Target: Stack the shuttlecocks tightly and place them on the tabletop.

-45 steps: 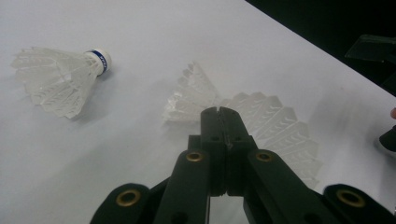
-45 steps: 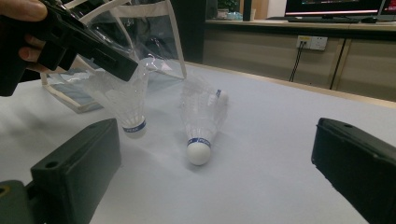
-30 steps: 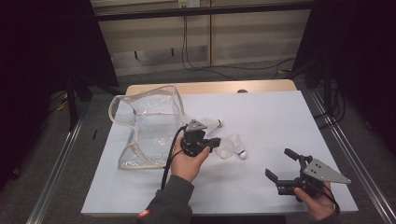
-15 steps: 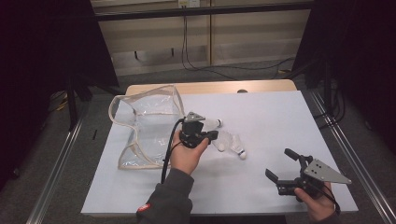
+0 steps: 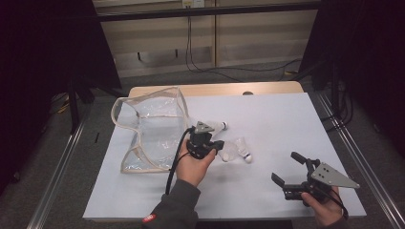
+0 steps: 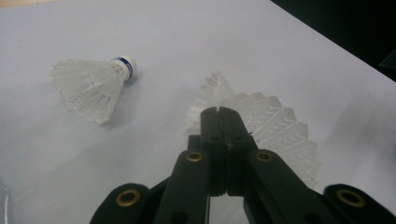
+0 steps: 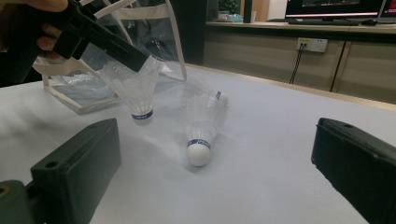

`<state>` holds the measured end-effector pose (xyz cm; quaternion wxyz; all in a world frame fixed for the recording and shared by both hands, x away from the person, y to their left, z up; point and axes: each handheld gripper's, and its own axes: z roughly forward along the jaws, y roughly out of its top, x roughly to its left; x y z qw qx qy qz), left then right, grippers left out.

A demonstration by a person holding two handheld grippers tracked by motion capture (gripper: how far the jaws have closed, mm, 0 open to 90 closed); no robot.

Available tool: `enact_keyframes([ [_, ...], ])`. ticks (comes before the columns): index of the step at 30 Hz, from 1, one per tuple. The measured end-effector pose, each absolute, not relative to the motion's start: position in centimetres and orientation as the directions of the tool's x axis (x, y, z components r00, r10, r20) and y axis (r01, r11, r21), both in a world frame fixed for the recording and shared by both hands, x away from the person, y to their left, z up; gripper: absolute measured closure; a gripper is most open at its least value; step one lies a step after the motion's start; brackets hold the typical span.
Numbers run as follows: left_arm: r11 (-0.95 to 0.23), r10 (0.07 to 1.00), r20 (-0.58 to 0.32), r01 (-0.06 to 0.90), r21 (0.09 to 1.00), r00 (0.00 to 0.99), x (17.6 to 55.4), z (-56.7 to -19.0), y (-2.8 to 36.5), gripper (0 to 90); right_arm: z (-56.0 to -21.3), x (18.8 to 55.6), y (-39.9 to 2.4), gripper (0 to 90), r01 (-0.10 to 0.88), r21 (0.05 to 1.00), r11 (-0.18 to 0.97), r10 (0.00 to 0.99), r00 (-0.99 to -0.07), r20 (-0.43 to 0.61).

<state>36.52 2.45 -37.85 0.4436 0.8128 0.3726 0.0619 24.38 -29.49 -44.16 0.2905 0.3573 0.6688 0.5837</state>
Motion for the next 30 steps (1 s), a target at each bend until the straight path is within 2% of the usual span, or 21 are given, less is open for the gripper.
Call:
enact_keyframes([
  [6,-0.313,0.661,-0.245,0.558,0.769,0.709,36.7,-37.8,2.4,89.7,-44.2,24.4,-29.4,0.5,0.143,0.988,0.062,0.818,-0.575,0.032],
  [15,-0.29,0.68,-0.246,0.562,0.775,0.691,38.5,-35.4,2.6,89.7,-44.2,24.4,-29.5,0.6,0.142,0.988,0.062,0.816,-0.577,0.032],
  [30,-0.301,0.723,-0.237,0.605,0.737,0.649,41.4,-34.3,2.9,89.6,-44.2,24.4,-29.7,0.5,0.139,0.989,0.055,0.817,-0.576,0.035],
])
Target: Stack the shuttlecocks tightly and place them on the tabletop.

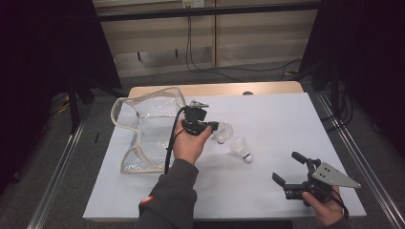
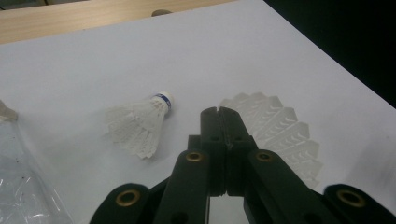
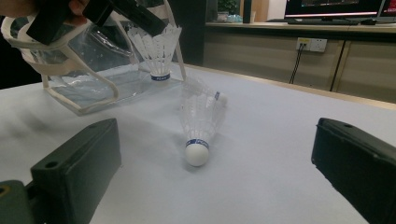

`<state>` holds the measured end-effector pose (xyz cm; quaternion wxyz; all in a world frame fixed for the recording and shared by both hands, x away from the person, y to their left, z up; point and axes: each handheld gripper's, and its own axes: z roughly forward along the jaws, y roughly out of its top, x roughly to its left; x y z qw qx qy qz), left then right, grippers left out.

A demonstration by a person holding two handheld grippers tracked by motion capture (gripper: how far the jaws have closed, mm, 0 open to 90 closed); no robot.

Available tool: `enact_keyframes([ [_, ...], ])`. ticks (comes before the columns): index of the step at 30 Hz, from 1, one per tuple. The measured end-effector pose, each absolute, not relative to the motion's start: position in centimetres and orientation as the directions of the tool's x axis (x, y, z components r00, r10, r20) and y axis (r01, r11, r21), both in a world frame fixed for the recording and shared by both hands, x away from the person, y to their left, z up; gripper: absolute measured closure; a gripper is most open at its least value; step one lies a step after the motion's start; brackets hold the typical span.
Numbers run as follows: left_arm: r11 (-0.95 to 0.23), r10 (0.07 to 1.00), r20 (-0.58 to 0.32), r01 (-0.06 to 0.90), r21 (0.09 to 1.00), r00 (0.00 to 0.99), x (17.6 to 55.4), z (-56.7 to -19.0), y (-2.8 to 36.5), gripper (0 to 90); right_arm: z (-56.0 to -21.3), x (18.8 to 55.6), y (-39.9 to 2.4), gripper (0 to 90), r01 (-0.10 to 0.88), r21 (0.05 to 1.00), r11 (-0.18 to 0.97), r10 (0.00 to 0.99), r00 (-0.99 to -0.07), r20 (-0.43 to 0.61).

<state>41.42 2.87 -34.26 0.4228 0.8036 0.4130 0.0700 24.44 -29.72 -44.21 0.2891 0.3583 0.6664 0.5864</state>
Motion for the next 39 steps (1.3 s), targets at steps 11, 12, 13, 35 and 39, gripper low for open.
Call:
enact_keyframes([
  [11,-0.262,0.742,-0.26,0.624,0.736,0.618,41.6,-34.3,1.9,89.4,-44.2,24.4,-29.7,0.5,0.137,0.989,0.058,0.816,-0.577,0.032],
  [12,-0.261,0.744,-0.26,0.626,0.735,0.616,41.7,-34.3,1.8,89.4,-44.2,24.4,-29.7,0.5,0.135,0.989,0.059,0.816,-0.577,0.03],
  [13,-0.262,0.747,-0.255,0.624,0.736,0.614,41.7,-34.4,1.5,89.4,-44.1,24.4,-29.7,0.5,0.134,0.989,0.059,0.817,-0.576,0.029],
  [35,-0.294,0.825,-0.15,0.639,0.71,0.545,43.0,-36.9,-0.5,88.1,-44.1,24.3,-29.7,0.5,0.132,0.99,0.057,0.811,-0.584,0.031],
  [39,-0.299,0.832,-0.133,0.636,0.711,0.539,43.0,-37.5,-0.7,88.2,-44.1,24.3,-29.7,0.5,0.133,0.99,0.055,0.81,-0.585,0.033],
])
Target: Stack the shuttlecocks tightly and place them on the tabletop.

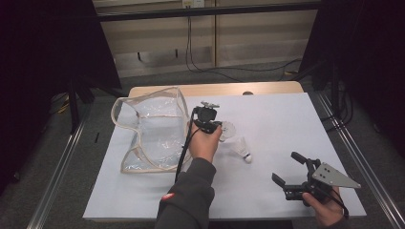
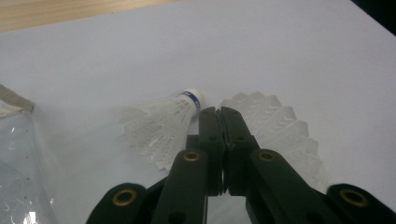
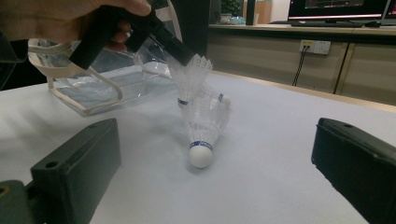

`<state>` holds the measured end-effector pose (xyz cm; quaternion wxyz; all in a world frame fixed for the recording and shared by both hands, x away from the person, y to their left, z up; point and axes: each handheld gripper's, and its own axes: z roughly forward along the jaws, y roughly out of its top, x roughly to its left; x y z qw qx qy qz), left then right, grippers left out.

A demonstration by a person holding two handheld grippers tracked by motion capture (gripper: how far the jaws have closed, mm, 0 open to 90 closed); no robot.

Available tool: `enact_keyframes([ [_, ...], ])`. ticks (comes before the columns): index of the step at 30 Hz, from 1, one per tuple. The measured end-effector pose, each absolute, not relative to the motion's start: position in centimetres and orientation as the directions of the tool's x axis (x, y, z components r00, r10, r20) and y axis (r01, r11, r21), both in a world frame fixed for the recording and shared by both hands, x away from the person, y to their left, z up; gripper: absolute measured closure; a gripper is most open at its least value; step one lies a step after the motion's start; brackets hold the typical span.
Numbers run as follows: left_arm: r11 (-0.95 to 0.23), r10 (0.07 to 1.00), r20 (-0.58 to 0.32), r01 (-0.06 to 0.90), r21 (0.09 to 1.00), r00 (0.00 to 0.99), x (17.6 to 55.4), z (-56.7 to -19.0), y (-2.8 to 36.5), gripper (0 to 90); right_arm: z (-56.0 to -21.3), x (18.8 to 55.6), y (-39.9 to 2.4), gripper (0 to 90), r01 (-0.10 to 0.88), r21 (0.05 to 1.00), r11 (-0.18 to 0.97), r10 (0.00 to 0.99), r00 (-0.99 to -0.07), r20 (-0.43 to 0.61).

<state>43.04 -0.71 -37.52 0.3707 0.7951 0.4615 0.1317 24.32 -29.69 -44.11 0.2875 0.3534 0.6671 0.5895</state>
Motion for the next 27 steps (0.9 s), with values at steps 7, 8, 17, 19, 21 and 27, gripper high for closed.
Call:
enact_keyframes([
  [7,-0.318,0.834,-0.115,0.642,0.698,0.539,43.1,-38.8,-1.0,88.2,-44.1,24.3,-29.7,0.6,0.133,0.989,0.057,0.809,-0.586,0.032],
  [8,-0.33,0.829,-0.107,0.635,0.699,0.549,43.1,-39.0,-1.0,88.1,-44.1,24.3,-29.6,0.6,0.132,0.99,0.056,0.808,-0.588,0.033],
  [17,-0.298,0.832,-0.125,0.627,0.72,0.54,43.3,-40.0,-1.2,82.6,-44.1,24.3,-29.7,0.5,0.132,0.99,0.052,0.808,-0.588,0.036],
  [19,-0.276,0.835,-0.139,0.623,0.732,0.533,43.3,-40.3,-1.0,81.0,-44.1,24.3,-29.7,0.5,0.133,0.99,0.052,0.808,-0.588,0.036],
  [21,-0.28,0.836,-0.132,0.621,0.732,0.532,43.4,-40.5,-0.9,80.2,-44.1,24.3,-29.7,0.6,0.131,0.99,0.052,0.807,-0.59,0.036],
  [27,-0.285,0.831,-0.115,0.595,0.751,0.544,43.3,-40.3,-0.9,83.3,-44.1,24.3,-29.7,0.6,0.133,0.99,0.05,0.807,-0.589,0.038],
])
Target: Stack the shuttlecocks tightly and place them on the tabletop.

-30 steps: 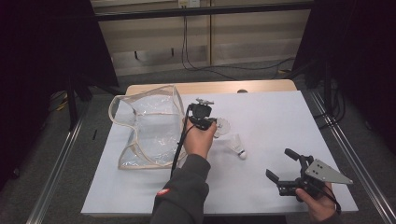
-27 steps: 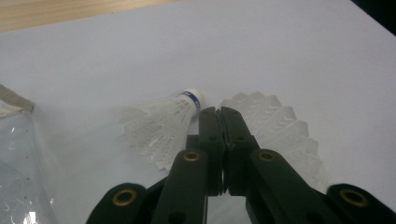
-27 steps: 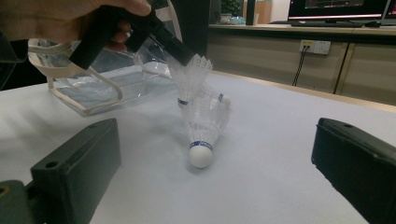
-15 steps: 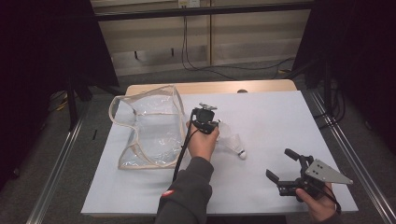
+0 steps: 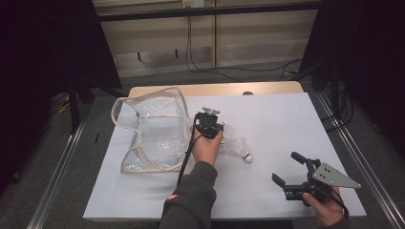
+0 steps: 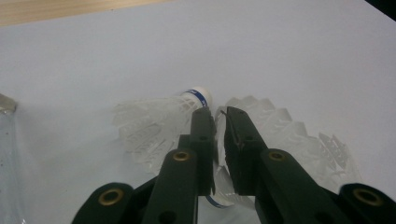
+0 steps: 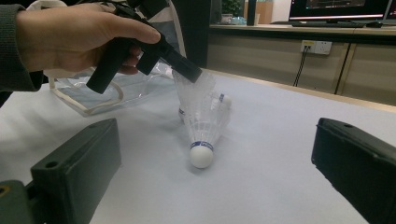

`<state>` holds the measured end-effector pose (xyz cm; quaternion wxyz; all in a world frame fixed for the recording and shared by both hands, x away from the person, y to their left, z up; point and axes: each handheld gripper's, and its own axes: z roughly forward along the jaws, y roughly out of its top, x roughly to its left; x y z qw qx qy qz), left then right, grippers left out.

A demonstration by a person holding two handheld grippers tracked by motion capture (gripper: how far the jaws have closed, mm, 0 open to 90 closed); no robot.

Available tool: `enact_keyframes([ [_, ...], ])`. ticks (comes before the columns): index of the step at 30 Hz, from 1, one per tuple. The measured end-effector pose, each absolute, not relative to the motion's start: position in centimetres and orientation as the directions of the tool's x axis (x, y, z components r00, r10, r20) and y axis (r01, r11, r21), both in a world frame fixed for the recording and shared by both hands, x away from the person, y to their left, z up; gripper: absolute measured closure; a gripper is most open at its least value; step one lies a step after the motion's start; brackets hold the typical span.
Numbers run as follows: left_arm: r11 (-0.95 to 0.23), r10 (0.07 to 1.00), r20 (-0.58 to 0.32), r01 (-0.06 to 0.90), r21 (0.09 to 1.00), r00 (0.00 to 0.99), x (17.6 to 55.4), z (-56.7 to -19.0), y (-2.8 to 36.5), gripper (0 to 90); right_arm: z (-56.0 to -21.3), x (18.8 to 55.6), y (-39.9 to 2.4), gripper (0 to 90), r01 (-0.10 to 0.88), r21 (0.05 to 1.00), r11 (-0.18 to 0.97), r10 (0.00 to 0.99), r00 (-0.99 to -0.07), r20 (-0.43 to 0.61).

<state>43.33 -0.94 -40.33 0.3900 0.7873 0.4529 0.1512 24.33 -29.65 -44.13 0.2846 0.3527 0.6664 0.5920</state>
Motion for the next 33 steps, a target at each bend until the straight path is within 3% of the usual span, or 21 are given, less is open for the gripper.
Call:
enact_keyframes([
  [10,-0.317,0.842,-0.065,0.588,0.744,0.536,43.2,-39.7,-0.3,89.3,-44.1,24.3,-29.6,0.6,0.133,0.99,0.051,0.807,-0.589,0.037],
  [33,-0.354,0.873,0.025,0.597,0.72,0.488,43.4,-39.2,1.0,89.6,-44.1,24.3,-29.6,0.5,0.13,0.99,0.059,0.807,-0.59,0.03],
])
